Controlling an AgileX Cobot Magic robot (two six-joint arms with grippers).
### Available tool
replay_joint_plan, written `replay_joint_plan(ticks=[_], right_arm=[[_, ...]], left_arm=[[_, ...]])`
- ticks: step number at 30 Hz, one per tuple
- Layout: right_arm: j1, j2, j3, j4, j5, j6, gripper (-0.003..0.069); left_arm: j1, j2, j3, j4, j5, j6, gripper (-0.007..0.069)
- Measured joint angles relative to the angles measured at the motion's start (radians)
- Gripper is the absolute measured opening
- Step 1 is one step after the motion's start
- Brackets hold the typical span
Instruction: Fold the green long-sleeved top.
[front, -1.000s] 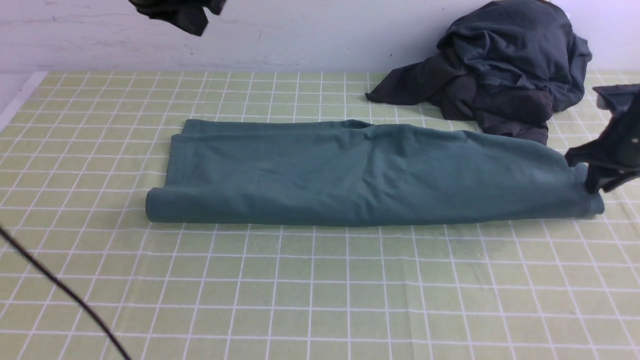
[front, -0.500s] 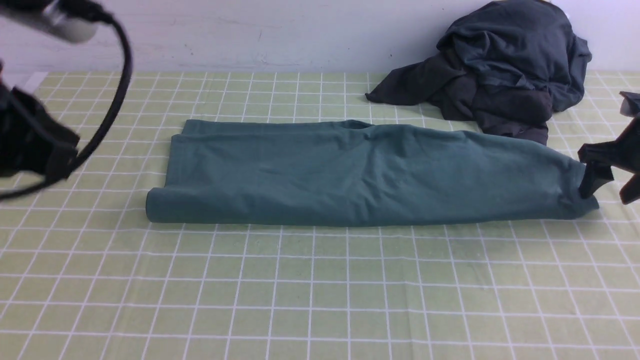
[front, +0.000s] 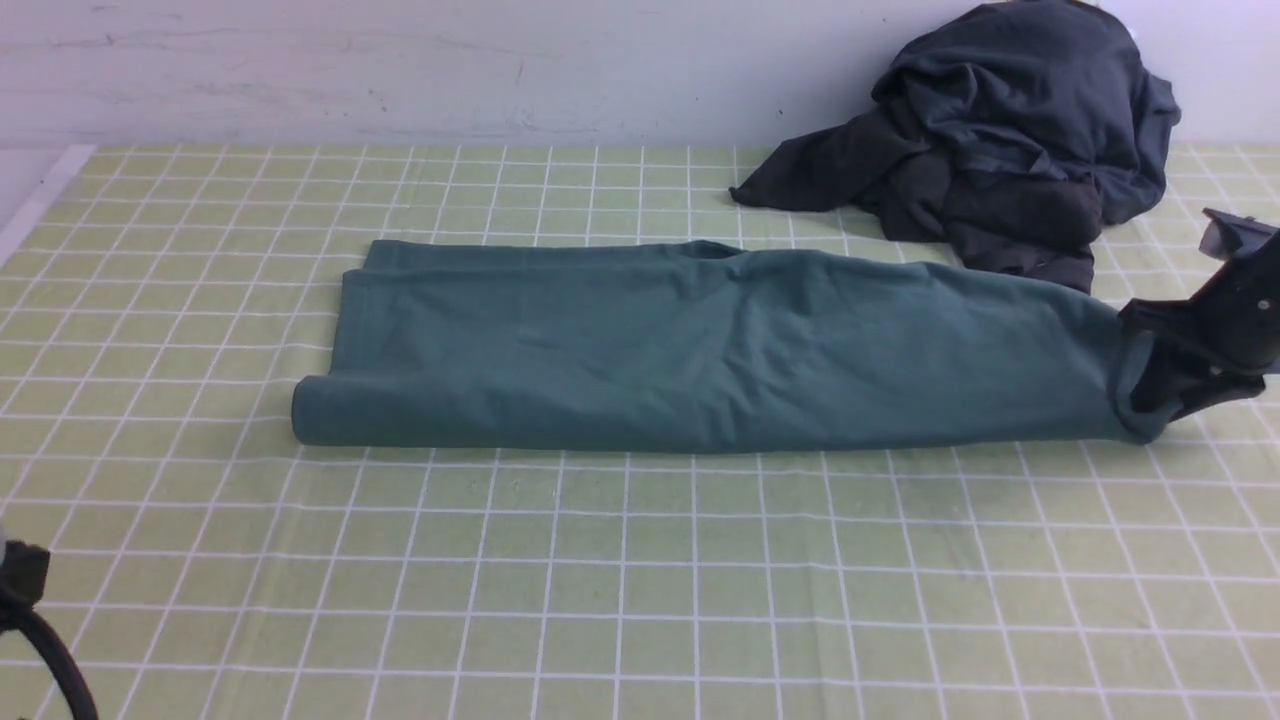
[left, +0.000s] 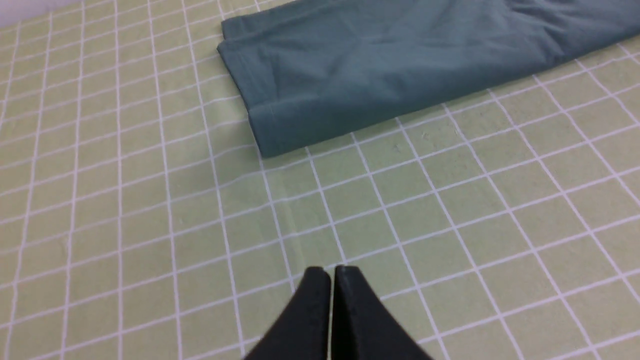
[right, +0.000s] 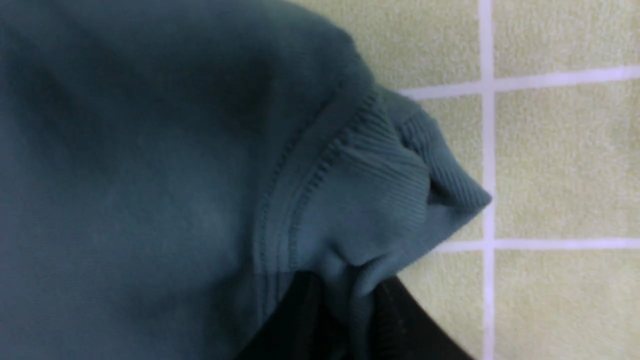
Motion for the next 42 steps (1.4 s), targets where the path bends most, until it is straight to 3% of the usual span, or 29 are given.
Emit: replay_joint_plan(ticks=[2,8,11,14,16,23,26,28,31,37,40,42], right_arm=[[-0.002,-0.024,-0.013,-0.053,0.015,-0.014,0.0027],[-0.026,-0.163,-0.119,-0.146,0.039,0.018,0.0017],[-0.03,-0.227,-0.183,-0.138,0.043,0.053,0.0017],[0.022,-0.305,-0.251,-0.045,0.049,0.068,0.0017],[0.083,-0.32,-0.27,0.008,0.049,0.066,0.0017],[0.476,-0.244,-0.278,0.288,-0.082,-0.018,0.0017],[0.628,-0.139,-0.278,0.337,-0.229,-0.058,0.0017],[0.657,-0.111,-0.279,0.338,-0.27,-0.062,0.002],[0.739,0.013,-0.298,0.341,-0.362,-0.066,0.0066],[0.756,0.082,-0.381,0.35,-0.39,-0.079,0.0276],[0.754,0.077,-0.408,0.354,-0.394,-0.092,0.0302],[0.756,0.078,-0.411,0.354,-0.384,-0.094,0.028]], left_arm=[[0.0,0.001,0.031,0.0,0.003,-0.036,-0.0003],[0.0,0.008,0.101,0.012,0.009,-0.04,-0.0003],[0.0,0.008,0.132,0.019,-0.004,-0.04,-0.0003],[0.0,0.008,0.173,0.019,-0.086,-0.046,-0.0003],[0.0,0.008,0.186,0.018,-0.132,-0.049,-0.0003],[0.0,0.008,0.198,-0.024,-0.184,-0.052,-0.0003],[0.0,0.008,0.198,-0.029,-0.184,-0.052,-0.0003],[0.0,0.008,0.198,-0.03,-0.184,-0.052,-0.0003],[0.0,0.008,0.198,-0.03,-0.184,-0.052,-0.0003],[0.0,0.008,0.198,-0.032,-0.184,-0.052,-0.0003],[0.0,0.008,0.198,-0.032,-0.186,-0.052,-0.0003],[0.0,0.008,0.198,-0.032,-0.193,-0.052,-0.0003]])
